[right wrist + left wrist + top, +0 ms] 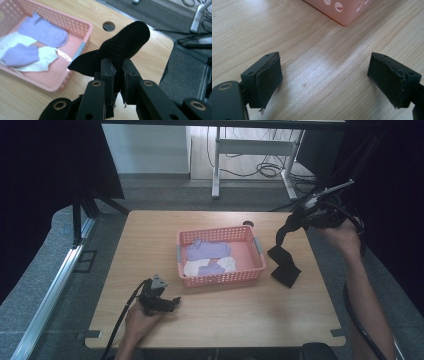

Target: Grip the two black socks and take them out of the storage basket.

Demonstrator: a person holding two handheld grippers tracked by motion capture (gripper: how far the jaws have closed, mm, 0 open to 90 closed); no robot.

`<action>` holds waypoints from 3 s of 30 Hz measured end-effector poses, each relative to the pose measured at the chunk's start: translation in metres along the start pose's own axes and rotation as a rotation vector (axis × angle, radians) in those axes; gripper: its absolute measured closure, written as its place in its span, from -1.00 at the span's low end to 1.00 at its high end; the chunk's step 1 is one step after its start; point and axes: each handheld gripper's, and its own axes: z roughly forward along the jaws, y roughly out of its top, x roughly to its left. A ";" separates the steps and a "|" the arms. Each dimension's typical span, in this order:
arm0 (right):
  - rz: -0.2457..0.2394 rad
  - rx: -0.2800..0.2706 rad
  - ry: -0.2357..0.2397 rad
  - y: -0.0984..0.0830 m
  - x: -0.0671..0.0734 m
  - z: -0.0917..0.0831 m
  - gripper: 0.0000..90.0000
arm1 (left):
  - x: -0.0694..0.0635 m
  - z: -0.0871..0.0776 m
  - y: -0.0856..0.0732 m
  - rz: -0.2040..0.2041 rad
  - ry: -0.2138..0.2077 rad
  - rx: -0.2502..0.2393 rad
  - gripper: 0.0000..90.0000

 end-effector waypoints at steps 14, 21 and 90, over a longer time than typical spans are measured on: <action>0.003 0.090 0.005 -0.035 -0.002 0.049 0.82 | 0.000 0.000 0.000 0.001 -0.001 0.002 -0.73; 0.002 0.129 0.025 -0.049 0.003 0.076 0.81 | 0.000 0.000 0.000 -0.001 -0.001 0.002 -0.73; -0.091 0.031 0.074 -0.083 0.059 0.067 -0.70 | 0.000 0.000 0.000 0.000 -0.002 0.002 -0.73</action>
